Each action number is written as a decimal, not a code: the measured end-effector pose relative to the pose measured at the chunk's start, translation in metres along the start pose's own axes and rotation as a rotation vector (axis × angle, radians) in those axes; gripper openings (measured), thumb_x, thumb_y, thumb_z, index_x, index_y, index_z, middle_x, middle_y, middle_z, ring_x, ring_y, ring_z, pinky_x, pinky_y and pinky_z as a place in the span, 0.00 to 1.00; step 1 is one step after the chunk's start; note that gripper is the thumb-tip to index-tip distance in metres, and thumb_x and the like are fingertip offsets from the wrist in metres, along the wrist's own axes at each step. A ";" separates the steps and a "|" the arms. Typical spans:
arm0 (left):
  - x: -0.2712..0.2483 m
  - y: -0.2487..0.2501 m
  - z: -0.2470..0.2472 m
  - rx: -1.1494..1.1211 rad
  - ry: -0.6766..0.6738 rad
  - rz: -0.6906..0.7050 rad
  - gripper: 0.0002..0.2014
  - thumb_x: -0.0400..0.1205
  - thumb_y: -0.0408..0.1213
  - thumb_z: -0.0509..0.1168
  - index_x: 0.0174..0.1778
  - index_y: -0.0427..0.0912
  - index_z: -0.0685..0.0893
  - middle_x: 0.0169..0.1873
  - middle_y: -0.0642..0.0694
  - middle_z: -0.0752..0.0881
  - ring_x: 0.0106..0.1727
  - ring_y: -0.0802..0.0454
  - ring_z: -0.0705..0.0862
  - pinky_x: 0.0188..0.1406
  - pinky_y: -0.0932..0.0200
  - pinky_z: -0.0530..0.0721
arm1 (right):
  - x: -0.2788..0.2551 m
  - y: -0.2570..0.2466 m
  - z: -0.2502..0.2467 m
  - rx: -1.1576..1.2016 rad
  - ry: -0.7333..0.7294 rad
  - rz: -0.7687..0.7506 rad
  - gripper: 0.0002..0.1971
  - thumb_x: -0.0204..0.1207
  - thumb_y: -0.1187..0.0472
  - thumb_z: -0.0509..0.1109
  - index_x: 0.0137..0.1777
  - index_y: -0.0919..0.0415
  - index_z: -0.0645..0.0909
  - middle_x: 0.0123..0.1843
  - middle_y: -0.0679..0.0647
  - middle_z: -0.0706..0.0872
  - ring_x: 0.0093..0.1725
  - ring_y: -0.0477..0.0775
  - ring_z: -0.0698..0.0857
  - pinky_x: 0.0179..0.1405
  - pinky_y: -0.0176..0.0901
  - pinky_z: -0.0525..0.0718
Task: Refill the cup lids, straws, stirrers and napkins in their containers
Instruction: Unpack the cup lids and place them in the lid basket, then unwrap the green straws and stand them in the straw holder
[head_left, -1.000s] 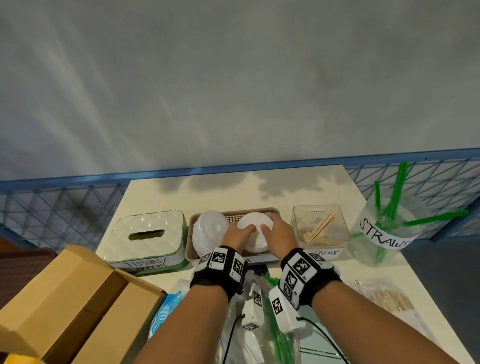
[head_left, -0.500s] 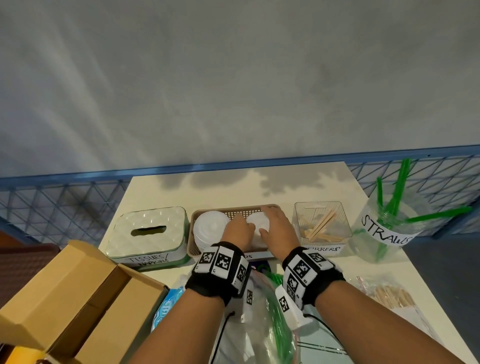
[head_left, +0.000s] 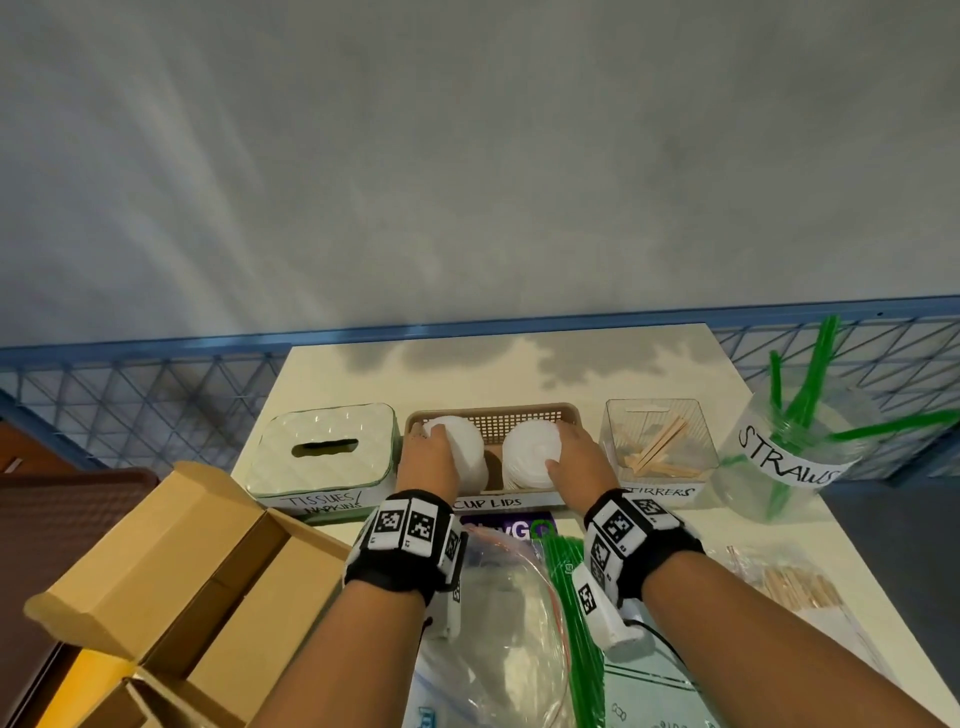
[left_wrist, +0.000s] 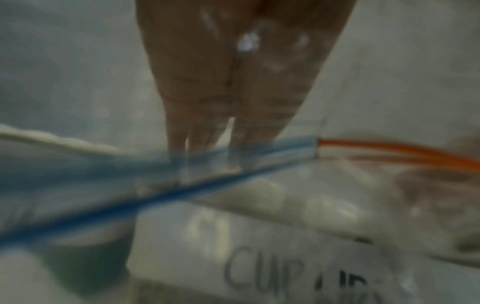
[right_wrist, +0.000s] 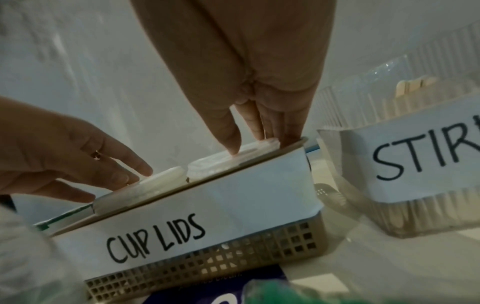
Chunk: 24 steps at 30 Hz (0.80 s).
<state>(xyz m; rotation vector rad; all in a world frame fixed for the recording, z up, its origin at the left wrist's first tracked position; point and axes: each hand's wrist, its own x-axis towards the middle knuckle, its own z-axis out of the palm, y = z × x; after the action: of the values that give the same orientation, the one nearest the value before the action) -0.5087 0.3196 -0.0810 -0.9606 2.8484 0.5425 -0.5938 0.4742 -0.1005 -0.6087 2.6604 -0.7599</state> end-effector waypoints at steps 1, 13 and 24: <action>-0.001 0.000 0.001 -0.004 0.013 0.009 0.26 0.83 0.28 0.57 0.78 0.36 0.62 0.77 0.34 0.63 0.74 0.41 0.71 0.73 0.53 0.72 | 0.000 0.000 0.000 -0.006 -0.005 0.004 0.25 0.80 0.67 0.59 0.77 0.65 0.62 0.75 0.61 0.69 0.71 0.61 0.74 0.67 0.47 0.74; -0.015 0.007 -0.021 -0.188 0.145 0.064 0.21 0.83 0.28 0.58 0.74 0.35 0.69 0.74 0.35 0.68 0.72 0.40 0.72 0.71 0.52 0.71 | -0.076 -0.039 -0.037 0.183 -0.013 -0.263 0.27 0.72 0.48 0.73 0.69 0.55 0.72 0.67 0.50 0.77 0.59 0.47 0.79 0.56 0.34 0.77; -0.136 0.041 -0.083 -0.113 -0.116 0.516 0.24 0.79 0.57 0.61 0.41 0.36 0.85 0.36 0.43 0.86 0.33 0.53 0.81 0.40 0.59 0.80 | -0.119 -0.029 -0.026 0.262 -0.055 -0.019 0.07 0.77 0.65 0.67 0.54 0.60 0.80 0.47 0.51 0.82 0.39 0.44 0.78 0.37 0.30 0.76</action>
<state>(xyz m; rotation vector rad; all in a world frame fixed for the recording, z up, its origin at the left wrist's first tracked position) -0.4221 0.3976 0.0351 -0.1765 2.9715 0.7753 -0.4923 0.5196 -0.0426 -0.5763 2.4523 -1.0593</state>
